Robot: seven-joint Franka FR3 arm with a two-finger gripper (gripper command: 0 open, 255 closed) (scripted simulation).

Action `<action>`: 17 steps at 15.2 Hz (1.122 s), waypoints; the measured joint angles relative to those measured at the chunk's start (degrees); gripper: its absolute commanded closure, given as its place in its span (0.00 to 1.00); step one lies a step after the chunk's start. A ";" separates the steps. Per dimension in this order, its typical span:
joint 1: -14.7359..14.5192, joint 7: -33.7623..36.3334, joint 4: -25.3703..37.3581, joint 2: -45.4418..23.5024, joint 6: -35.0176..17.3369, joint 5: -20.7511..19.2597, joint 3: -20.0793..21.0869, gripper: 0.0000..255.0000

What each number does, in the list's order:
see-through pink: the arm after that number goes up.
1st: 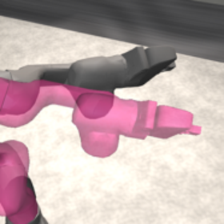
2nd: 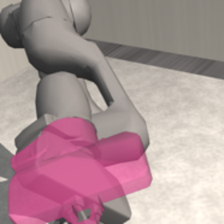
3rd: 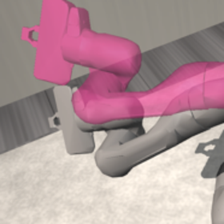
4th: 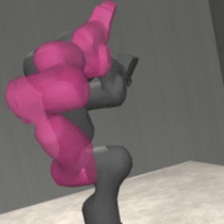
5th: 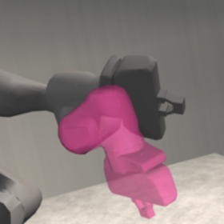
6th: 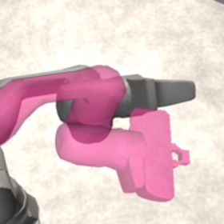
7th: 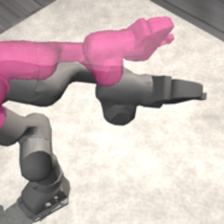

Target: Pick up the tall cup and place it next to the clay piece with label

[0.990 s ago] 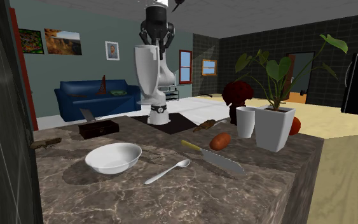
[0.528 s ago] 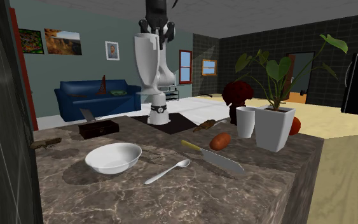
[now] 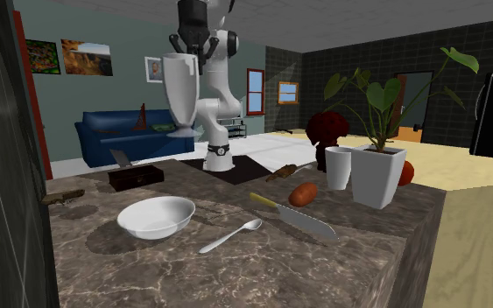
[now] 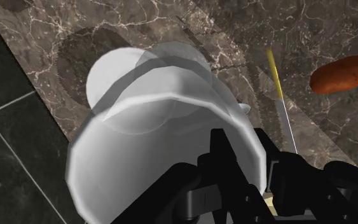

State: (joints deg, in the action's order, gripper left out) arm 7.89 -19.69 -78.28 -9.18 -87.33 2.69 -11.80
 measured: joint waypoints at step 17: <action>12.75 -20.69 -4.70 -7.25 -10.94 3.55 -7.48 1.00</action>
State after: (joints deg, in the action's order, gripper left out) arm 20.64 -40.37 -82.98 -16.44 -98.26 6.24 -19.28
